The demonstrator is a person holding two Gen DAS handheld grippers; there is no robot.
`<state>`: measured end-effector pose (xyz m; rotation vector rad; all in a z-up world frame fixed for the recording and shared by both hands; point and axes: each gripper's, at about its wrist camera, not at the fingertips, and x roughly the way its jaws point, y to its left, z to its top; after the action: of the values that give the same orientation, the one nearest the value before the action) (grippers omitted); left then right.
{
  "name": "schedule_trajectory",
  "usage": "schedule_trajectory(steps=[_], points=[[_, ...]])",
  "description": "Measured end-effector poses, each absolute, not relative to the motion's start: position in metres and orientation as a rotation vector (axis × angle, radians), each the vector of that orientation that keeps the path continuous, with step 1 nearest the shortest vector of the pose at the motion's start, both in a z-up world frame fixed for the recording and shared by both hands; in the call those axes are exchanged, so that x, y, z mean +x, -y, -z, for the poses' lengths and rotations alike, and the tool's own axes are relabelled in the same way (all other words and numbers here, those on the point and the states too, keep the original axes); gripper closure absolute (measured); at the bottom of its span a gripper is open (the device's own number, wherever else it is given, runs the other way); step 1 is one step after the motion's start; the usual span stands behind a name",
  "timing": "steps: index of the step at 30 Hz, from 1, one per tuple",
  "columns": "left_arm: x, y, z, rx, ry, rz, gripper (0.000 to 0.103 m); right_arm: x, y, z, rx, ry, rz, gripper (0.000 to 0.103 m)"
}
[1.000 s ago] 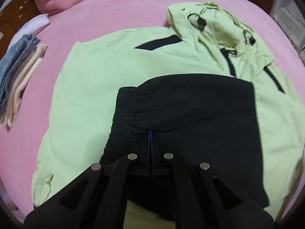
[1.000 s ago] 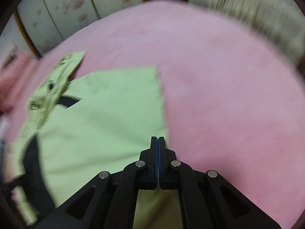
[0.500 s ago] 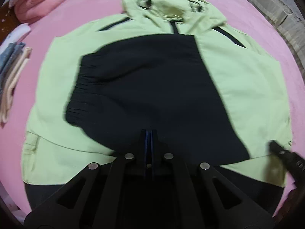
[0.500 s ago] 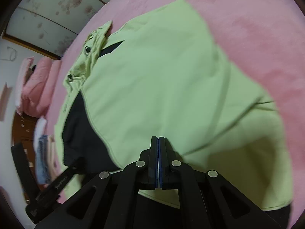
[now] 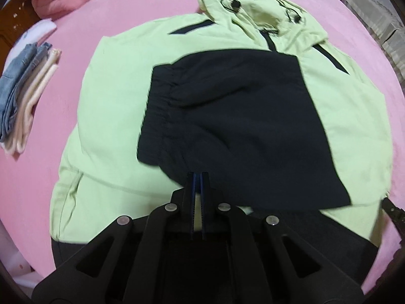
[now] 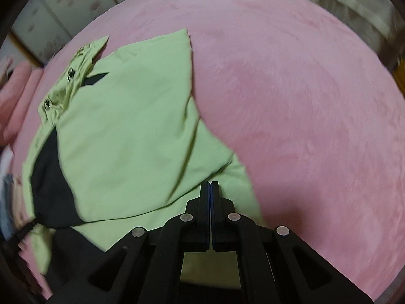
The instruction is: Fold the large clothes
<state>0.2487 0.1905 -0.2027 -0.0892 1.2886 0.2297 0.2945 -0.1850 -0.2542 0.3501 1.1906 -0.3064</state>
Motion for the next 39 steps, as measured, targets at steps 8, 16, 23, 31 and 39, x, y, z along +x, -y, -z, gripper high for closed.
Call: schedule_trajectory(steps=[8,16,23,31,39], points=[[0.216,-0.168,0.165,-0.102,-1.360,-0.133,0.022,0.271,0.120,0.226,0.485,-1.328,0.160,0.055],[0.180,-0.178,0.149,-0.217,-1.463,-0.053,0.021,0.250,0.068,0.203,0.518,-1.426,0.062,0.009],[0.183,-0.190,0.146,-0.201,-1.496,-0.050,0.021,0.247,0.047,0.205,0.521,-1.474,0.029,0.009],[0.248,-0.205,0.113,-0.102,-1.539,0.085,0.021,0.312,0.036,0.202,0.479,-1.601,-0.091,0.009],[0.383,-0.235,0.022,0.184,-1.459,0.161,0.021,0.463,0.045,0.089,0.163,-1.534,-0.240,0.009]])
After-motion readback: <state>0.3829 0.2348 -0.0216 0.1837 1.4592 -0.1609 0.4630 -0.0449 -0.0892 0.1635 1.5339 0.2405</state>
